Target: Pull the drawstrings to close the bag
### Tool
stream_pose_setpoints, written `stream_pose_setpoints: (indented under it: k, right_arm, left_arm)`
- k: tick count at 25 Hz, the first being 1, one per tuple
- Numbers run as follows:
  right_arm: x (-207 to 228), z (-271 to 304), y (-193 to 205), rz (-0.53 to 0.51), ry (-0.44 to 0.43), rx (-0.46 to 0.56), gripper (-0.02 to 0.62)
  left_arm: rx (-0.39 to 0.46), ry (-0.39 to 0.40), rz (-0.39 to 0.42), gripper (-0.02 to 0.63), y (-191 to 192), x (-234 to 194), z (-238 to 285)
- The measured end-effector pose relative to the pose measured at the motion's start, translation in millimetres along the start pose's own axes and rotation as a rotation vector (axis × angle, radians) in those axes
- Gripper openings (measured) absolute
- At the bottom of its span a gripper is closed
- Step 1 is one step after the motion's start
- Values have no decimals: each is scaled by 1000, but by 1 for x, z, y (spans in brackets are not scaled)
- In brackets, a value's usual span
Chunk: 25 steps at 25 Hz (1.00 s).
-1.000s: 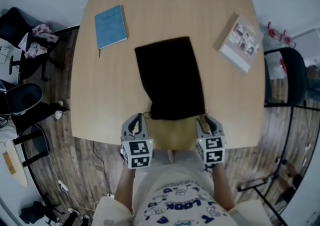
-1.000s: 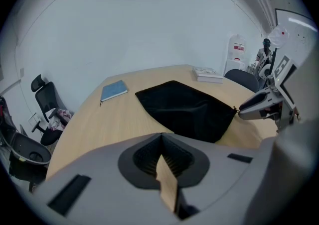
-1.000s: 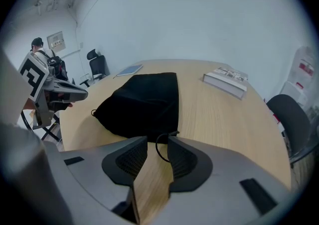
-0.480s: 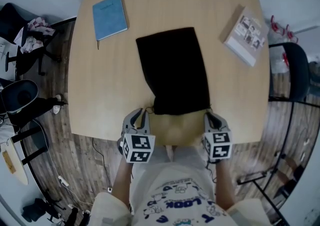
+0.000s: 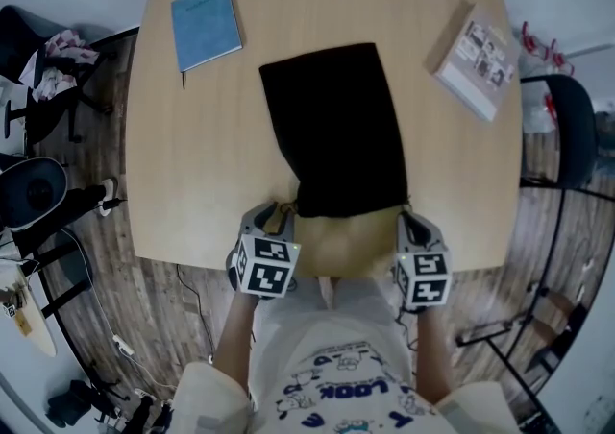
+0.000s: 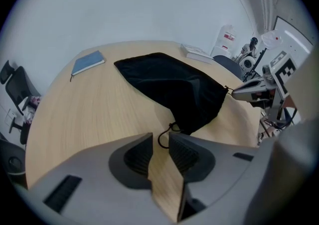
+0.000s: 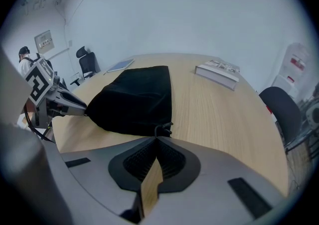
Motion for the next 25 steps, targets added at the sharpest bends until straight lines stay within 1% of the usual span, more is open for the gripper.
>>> stream_pose_setpoints:
  k: [2, 4, 6, 7, 9, 12, 14, 15, 18, 19, 20, 23, 25]
  right_arm:
    - [-1, 0, 1, 3, 5, -7, 5]
    - [-2, 1, 0, 5, 4, -8, 5]
    - [-4, 2, -1, 10, 3, -13, 5]
    - [-5, 3, -2, 14, 4, -14, 5]
    - [-5, 4, -3, 22, 8, -10, 5]
    - [-4, 5, -4, 23, 14, -7, 5]
    - [-3, 3, -5, 23, 20, -9, 5]
    - [-2, 3, -6, 24, 24, -10, 5]
    - [-1, 2, -6, 28, 35, -10, 5]
    - [-1, 2, -6, 30, 37, -9, 5]
    - [-1, 2, -6, 32, 39, -8, 5]
    - [-3, 1, -6, 36, 47, -9, 5]
    - [-3, 1, -7, 38, 50, -9, 5]
  left_arm:
    - [-24, 11, -40, 97, 2, 0, 2]
    - [-42, 5, -65, 97, 1, 0, 3]
    - [-61, -7, -57, 95, 0, 0, 3]
    - [-68, -13, -36, 94, -1, 1, 4]
    - [-65, -15, 33, 77, -3, 2, 4]
    - [-28, 14, 160, 75, -9, 4, 0]
    - [-13, 60, 257, 75, -13, 6, -5]
    - [-19, 94, 317, 85, -13, 8, -7]
    - [-77, 193, 509, 143, -4, 15, -9]
    - [-91, 217, 547, 153, -2, 18, -8]
    - [-93, 235, 563, 154, -2, 20, -6]
    - [-70, 263, 557, 155, -10, 26, -1]
    - [-75, 267, 593, 153, -15, 28, 3]
Point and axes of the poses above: the fingertips, and each gripper's own axes: z forward along the fingers, x to its right, y out of its underside, the point moved 2 cm from there along -z, backward along the fingers, and after that the axes turned 13 degrees about x, right-handed, at the moved point
